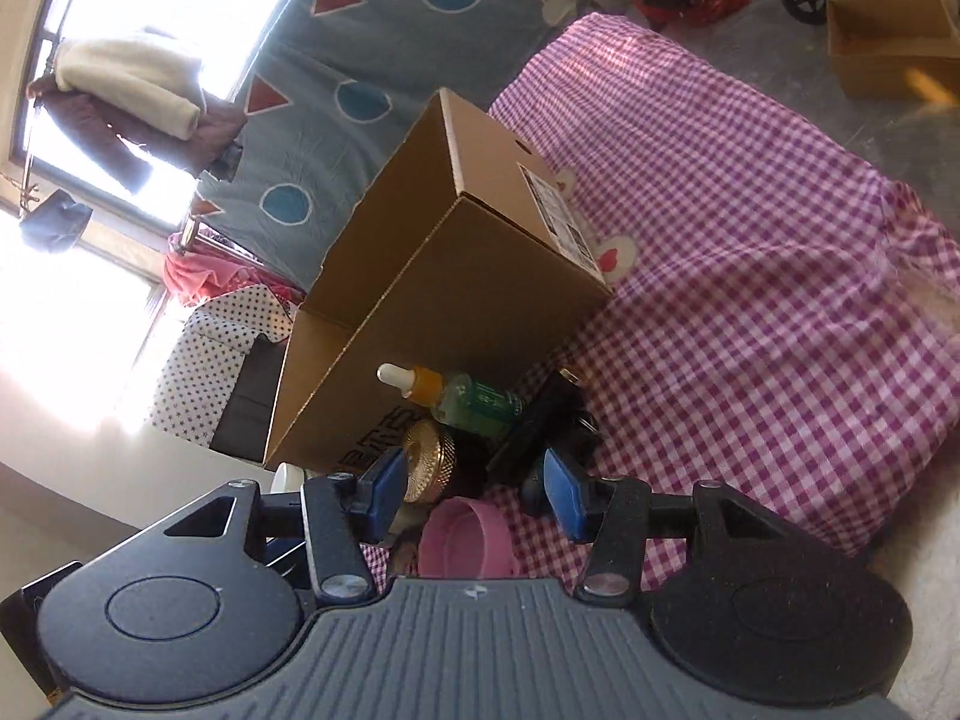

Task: Organize rigid objects
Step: 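Open the right tool to drop the glue stick into the box, then lower the right tool onto the black oval object and close on it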

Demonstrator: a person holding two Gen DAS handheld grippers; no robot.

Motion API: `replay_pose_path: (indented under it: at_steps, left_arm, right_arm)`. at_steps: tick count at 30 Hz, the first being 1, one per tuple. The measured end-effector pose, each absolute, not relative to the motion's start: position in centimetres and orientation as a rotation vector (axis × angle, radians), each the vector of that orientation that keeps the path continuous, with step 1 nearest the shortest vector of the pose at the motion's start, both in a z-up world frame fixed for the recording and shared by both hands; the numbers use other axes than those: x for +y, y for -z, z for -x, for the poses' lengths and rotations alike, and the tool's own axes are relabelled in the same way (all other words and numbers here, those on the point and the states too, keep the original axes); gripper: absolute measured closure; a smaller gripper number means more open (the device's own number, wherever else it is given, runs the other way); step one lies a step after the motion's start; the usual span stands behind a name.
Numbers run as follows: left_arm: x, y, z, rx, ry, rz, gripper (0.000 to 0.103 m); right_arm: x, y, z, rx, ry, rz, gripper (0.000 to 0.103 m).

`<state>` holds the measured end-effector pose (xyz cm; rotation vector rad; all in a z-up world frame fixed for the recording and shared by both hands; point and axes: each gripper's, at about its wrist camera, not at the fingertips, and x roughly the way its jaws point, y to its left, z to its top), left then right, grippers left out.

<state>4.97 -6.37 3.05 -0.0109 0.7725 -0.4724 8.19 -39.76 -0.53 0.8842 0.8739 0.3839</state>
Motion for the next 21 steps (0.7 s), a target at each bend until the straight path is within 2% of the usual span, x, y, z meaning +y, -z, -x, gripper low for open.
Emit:
replay_pose_path:
  at_steps: [13,15,21]
  left_arm:
    - [-12.3,1.0,-7.1,0.910,0.541,-0.134,0.068]
    - [-12.7,1.5,-7.5,0.933,0.551,-0.138,0.069]
    - [-13.2,2.1,-8.5,0.954,0.546,-0.151,0.069]
  right_arm:
    - [-39.1,5.4,-10.6,0.970,-0.333,-0.921,0.059]
    - [-39.1,6.1,-11.2,0.978,-0.341,-0.934,0.065]
    - [-38.9,6.8,-12.2,0.979,-0.361,-0.954,0.069]
